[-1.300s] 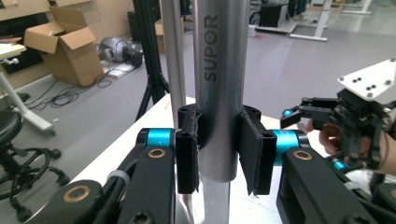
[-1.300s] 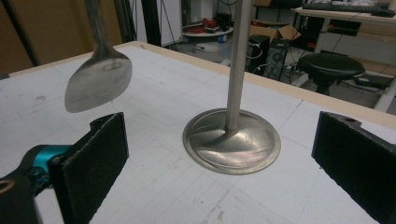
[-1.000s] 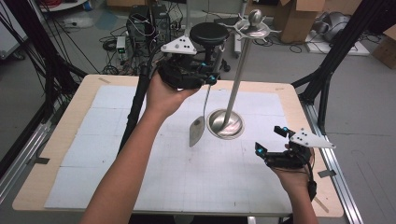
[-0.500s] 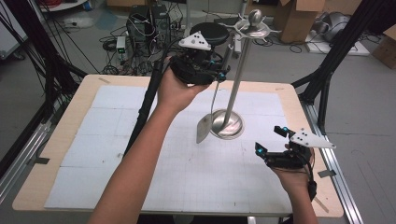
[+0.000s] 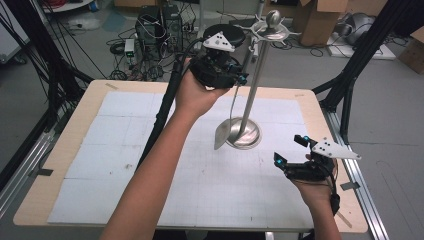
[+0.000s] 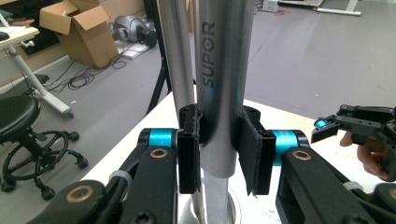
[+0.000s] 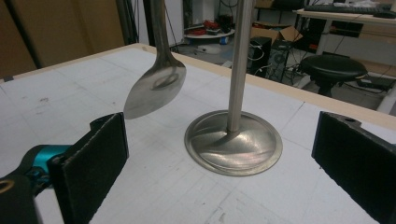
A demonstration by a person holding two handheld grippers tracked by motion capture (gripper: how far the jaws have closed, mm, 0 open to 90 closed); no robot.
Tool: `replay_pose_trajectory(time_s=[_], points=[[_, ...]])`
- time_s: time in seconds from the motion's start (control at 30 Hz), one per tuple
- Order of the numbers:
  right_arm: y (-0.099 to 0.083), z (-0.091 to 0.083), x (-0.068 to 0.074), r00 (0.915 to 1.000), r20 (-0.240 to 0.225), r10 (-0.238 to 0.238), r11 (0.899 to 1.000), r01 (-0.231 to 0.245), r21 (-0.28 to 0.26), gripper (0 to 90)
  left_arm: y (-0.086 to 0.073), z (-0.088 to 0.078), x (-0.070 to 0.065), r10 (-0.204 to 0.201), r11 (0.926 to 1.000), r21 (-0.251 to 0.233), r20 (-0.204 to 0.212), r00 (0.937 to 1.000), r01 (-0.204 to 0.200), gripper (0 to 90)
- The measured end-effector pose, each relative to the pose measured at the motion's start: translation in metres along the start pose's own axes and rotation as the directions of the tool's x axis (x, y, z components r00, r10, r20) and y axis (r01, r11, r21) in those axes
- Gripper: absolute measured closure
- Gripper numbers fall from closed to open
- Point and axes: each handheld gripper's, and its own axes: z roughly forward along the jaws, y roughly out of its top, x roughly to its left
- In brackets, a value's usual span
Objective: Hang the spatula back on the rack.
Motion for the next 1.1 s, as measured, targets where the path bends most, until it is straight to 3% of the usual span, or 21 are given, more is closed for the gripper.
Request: replay_pose_trajectory(time_s=[0.3, 0.53, 0.8, 1.1], points=[[0.000, 0.000, -0.001, 1.0000, -0.001, 0.000, 1.000, 0.000, 0.001, 2.5, 0.001, 0.006, 0.001, -0.001, 0.9999, 0.015, -0.012, 0.9999, 0.002, 70.8], [-0.001, 0.000, -0.001, 1.0000, -0.002, 0.001, 1.000, -0.001, -0.001, 2.5, 0.007, 0.009, -0.004, 0.023, 0.9990, 0.039, -0.045, 0.9987, -0.021, 71.0], [-0.001, 0.000, -0.001, 1.0000, -0.005, 0.000, 1.000, 0.000, -0.001, 2.5, 0.007, 0.016, -0.011, 0.014, 0.9989, 0.046, -0.093, 0.9956, -0.009, 71.7], [-0.001, -0.002, -0.002, 1.0000, -0.004, 0.002, 1.000, -0.002, -0.004, 2.5, 0.006, 0.017, -0.008, 0.015, 0.9975, 0.070, -0.106, 0.9942, -0.007, 72.8]])
